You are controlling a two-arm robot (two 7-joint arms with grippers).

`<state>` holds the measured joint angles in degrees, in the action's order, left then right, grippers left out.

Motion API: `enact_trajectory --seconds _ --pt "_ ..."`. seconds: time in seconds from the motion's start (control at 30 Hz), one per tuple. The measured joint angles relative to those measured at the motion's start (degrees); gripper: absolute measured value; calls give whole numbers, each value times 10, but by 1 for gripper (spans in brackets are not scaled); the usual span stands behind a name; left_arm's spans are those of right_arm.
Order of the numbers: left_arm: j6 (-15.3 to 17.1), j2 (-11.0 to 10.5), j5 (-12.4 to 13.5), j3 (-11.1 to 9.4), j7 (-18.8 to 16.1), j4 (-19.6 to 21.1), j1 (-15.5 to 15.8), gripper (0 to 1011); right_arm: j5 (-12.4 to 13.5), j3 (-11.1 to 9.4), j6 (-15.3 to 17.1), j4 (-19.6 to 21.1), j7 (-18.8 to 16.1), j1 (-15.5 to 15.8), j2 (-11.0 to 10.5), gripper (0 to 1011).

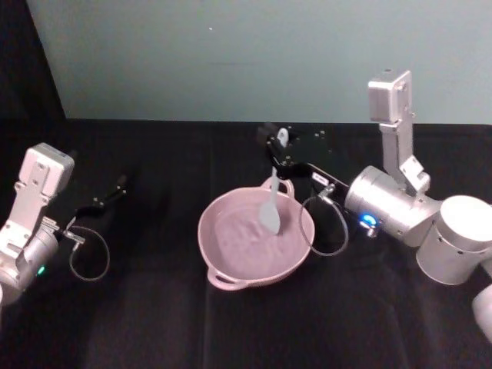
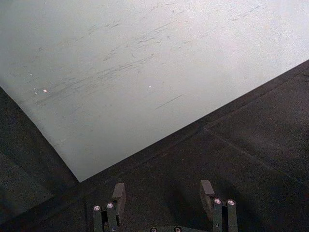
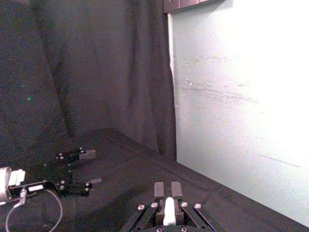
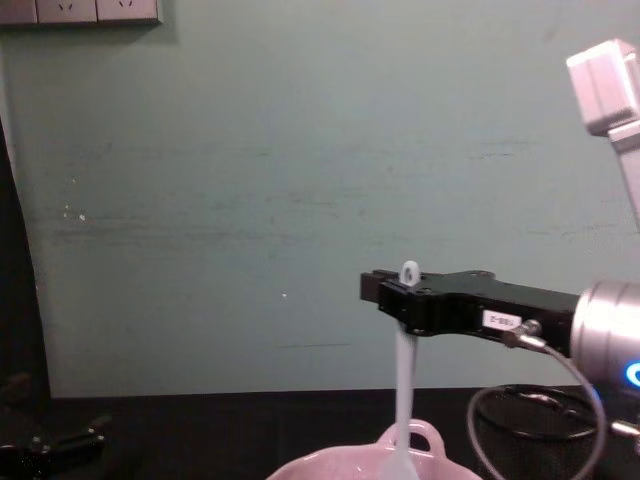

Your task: Use the one hand to pick up the spoon and stir the clear water in the bowl.

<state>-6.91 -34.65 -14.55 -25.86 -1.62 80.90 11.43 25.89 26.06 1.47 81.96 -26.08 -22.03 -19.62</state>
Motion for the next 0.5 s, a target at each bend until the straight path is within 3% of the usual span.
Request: enact_trajectory --seconds 0.27,0.5 --pt "0 0 0 0 0 0 0 1011 6 -11 10 47 8 34 -18 105" --pt "0 0 0 0 0 0 0 1011 9 -3 14 80 8 60 -21 105"
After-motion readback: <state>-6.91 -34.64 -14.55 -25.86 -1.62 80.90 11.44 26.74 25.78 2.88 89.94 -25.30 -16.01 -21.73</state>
